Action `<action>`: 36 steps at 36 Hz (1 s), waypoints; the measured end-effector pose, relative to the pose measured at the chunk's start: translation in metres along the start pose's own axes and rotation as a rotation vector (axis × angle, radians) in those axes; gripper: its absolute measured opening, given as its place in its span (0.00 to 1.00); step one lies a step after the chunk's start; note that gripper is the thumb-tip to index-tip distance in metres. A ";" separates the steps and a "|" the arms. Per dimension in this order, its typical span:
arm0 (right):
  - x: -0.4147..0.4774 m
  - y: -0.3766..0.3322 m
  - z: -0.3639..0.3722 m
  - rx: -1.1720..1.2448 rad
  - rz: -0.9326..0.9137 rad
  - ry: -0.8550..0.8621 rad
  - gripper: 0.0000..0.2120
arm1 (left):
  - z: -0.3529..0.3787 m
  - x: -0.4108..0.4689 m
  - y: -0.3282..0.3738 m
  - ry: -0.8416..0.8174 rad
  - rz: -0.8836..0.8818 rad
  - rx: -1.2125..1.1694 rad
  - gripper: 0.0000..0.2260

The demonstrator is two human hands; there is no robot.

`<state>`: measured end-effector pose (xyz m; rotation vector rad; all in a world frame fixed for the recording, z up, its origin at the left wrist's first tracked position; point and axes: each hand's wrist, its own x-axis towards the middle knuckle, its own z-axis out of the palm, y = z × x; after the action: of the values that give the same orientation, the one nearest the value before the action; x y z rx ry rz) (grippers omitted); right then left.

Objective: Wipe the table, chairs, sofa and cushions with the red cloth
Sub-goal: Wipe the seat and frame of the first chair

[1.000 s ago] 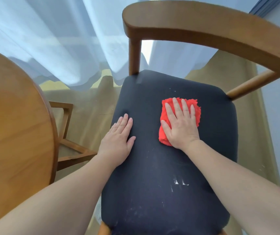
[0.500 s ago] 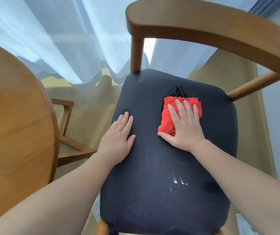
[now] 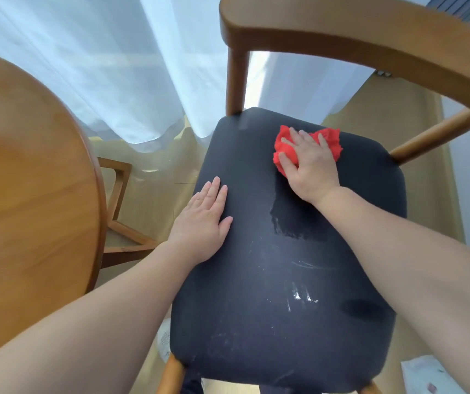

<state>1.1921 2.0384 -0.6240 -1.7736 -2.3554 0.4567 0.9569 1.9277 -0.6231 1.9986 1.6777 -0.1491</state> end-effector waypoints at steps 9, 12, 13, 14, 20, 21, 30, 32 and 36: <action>-0.073 -0.023 0.002 0.001 -0.201 -0.075 0.20 | -0.010 0.003 0.000 -0.073 0.011 -0.016 0.26; -0.108 -0.031 0.010 -0.037 -0.287 -0.072 0.21 | -0.013 0.002 0.000 -0.085 0.015 -0.010 0.25; -0.119 -0.033 0.012 -0.052 -0.307 -0.074 0.21 | -0.014 0.002 0.000 -0.088 0.015 -0.010 0.25; -0.127 -0.034 0.013 -0.068 -0.327 -0.076 0.21 | -0.015 0.002 0.000 -0.089 0.015 -0.011 0.25; -0.123 -0.022 0.001 -0.178 -0.383 -0.157 0.24 | -0.028 -0.006 0.001 -0.041 0.020 -0.027 0.24; -0.119 -0.021 -0.003 -0.173 -0.392 -0.157 0.24 | -0.031 -0.009 0.000 -0.023 0.024 -0.032 0.24; -0.005 -0.020 -0.042 -0.023 -0.182 -0.092 0.24 | -0.065 -0.002 -0.020 0.097 0.046 0.025 0.25; 0.027 -0.022 -0.042 0.032 -0.094 -0.075 0.24 | -0.063 -0.002 -0.021 0.092 0.034 0.029 0.25; 0.055 -0.027 -0.026 0.068 -0.029 -0.106 0.23 | -0.045 -0.012 -0.020 0.028 0.015 0.015 0.25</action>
<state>1.1595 2.0883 -0.5932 -1.7240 -2.4008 0.6328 0.9240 1.9392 -0.5863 2.0330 1.6825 -0.1294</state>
